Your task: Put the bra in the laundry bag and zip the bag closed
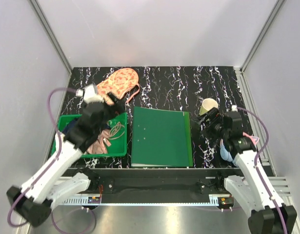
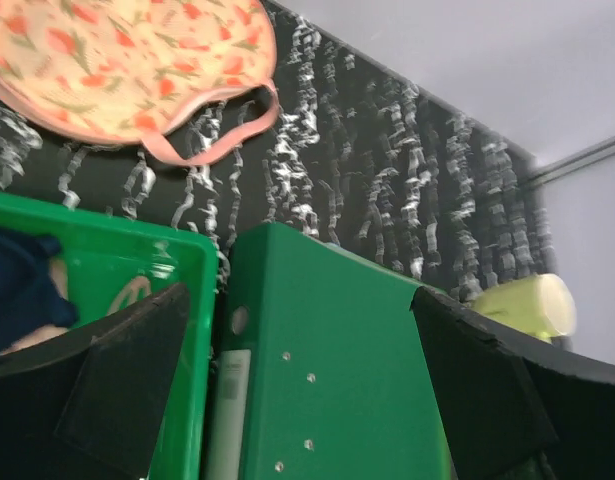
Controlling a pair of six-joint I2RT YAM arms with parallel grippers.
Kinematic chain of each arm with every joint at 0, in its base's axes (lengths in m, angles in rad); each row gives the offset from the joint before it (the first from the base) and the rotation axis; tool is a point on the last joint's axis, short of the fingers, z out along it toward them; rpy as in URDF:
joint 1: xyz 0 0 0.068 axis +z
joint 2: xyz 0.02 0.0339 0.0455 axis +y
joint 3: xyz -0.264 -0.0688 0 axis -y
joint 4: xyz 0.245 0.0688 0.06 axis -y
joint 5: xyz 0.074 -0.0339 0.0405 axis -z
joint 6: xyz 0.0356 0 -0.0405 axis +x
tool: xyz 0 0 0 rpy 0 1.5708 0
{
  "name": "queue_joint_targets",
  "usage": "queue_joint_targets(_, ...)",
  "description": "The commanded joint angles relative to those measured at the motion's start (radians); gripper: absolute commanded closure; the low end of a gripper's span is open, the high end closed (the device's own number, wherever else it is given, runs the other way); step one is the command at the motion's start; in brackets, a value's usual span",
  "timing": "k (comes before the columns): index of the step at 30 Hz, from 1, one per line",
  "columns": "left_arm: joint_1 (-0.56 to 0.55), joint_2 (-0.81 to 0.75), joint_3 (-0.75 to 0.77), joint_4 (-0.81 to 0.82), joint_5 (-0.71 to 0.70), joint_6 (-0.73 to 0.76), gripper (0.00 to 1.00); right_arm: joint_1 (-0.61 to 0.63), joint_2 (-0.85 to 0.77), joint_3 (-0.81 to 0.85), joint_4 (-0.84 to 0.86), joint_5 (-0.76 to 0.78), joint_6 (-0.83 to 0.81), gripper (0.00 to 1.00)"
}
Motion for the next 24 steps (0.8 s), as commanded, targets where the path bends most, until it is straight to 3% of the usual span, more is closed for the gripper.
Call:
queue_joint_targets(1, 0.036, 0.221, 0.278, -0.186, -0.044, 0.269, 0.01, -0.002, 0.124, 0.187, -0.212, 0.163, -0.156, 0.00)
queue_joint_targets(6, 0.239, 0.436, 0.388, -0.002, 0.224, 0.358, 0.01, -0.002, 0.270, 0.360, -0.354, 0.189, -0.302, 0.00)
queue_joint_targets(9, 0.326, 0.684, 0.567, 0.031, 0.433, 0.394, 0.01, -0.002, 0.333, 0.447, -0.406, 0.174, -0.376, 0.00)
queue_joint_targets(13, 0.337, 1.008, 0.776, -0.014, 0.478, 0.497, 0.06, -0.002, 0.378, 0.514, -0.462, 0.189, -0.437, 0.00)
queue_joint_targets(21, 0.386, 1.264, 0.950, -0.032, 0.426, 0.484, 0.36, -0.002, 0.401, 0.572, -0.486, 0.198, -0.500, 0.00)
queue_joint_targets(24, 0.389, 1.332, 0.982, -0.040, 0.435, 0.473, 0.43, -0.002, 0.428, 0.580, -0.488, 0.171, -0.515, 0.00)
